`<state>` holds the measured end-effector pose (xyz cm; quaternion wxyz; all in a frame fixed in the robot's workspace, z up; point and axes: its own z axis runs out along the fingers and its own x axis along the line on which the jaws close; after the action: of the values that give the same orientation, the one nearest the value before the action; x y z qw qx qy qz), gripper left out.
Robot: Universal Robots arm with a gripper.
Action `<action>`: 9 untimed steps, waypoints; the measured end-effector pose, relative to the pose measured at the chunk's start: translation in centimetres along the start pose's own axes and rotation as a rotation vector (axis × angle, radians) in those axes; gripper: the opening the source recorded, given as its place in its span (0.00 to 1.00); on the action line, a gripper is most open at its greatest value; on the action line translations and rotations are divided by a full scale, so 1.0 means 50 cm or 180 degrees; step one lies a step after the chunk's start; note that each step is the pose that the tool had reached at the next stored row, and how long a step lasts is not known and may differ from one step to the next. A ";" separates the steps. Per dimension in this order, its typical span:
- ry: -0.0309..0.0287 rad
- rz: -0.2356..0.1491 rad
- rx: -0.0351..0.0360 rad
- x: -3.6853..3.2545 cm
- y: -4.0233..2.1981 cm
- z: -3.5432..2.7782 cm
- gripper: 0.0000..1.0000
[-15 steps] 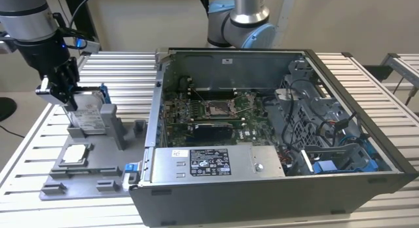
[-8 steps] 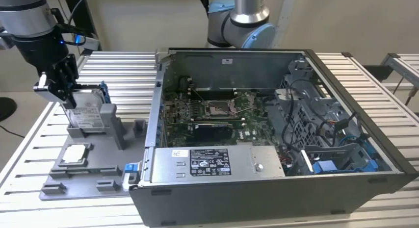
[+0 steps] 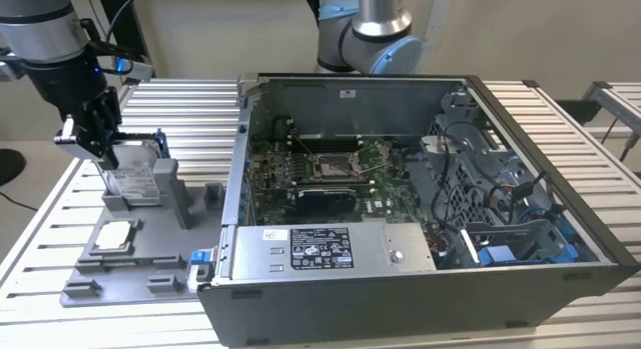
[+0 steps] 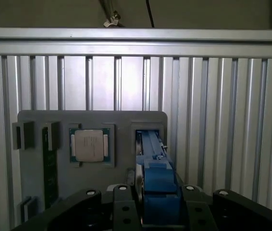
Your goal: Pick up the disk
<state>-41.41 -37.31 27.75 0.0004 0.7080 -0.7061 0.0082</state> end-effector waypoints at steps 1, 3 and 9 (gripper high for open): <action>0.0002 0.0000 -0.0003 0.000 0.000 0.003 0.00; 0.0001 0.0000 0.0000 0.000 0.000 0.008 0.00; 0.0001 0.0000 0.0000 0.000 0.000 0.010 0.00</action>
<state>-41.40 -37.30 27.24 0.0005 0.7080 -0.7061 0.0083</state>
